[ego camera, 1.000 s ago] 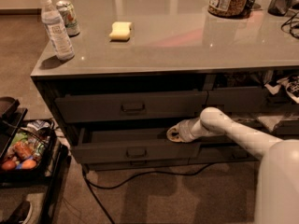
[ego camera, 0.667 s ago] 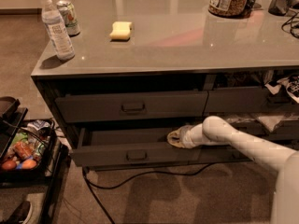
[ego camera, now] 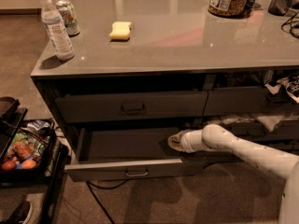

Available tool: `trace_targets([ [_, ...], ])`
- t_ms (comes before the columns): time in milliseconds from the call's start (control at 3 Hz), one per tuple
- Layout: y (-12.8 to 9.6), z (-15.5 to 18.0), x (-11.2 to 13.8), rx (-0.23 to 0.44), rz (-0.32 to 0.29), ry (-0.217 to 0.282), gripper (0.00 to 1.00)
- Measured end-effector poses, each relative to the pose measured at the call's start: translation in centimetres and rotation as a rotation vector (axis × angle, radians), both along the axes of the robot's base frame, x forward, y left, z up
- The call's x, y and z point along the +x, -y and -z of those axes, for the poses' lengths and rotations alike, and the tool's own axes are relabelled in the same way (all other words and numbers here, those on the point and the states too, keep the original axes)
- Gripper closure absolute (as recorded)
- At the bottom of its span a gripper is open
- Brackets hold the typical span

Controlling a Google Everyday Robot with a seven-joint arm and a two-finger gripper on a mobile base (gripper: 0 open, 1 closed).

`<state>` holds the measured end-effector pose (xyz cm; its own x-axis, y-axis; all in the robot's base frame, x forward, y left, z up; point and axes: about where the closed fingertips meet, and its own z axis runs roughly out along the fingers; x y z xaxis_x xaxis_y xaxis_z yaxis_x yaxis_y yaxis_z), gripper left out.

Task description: Open middle drawer

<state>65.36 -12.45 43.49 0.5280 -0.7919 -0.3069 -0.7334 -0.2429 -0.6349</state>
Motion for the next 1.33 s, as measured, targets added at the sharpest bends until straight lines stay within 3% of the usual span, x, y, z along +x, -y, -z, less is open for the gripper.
trace_targets([
  [333, -0.1, 0.1, -1.1, -0.018, -0.017, 0.001, 1.0],
  [667, 0.4, -0.8, -3.9, -0.048, -0.032, 0.041, 1.0],
  [1000, 1.1, -1.0, -8.1, -0.06, -0.035, 0.048, 1.0],
  [1333, 1.7, -0.7, -10.5, -0.038, -0.025, -0.032, 1.0],
])
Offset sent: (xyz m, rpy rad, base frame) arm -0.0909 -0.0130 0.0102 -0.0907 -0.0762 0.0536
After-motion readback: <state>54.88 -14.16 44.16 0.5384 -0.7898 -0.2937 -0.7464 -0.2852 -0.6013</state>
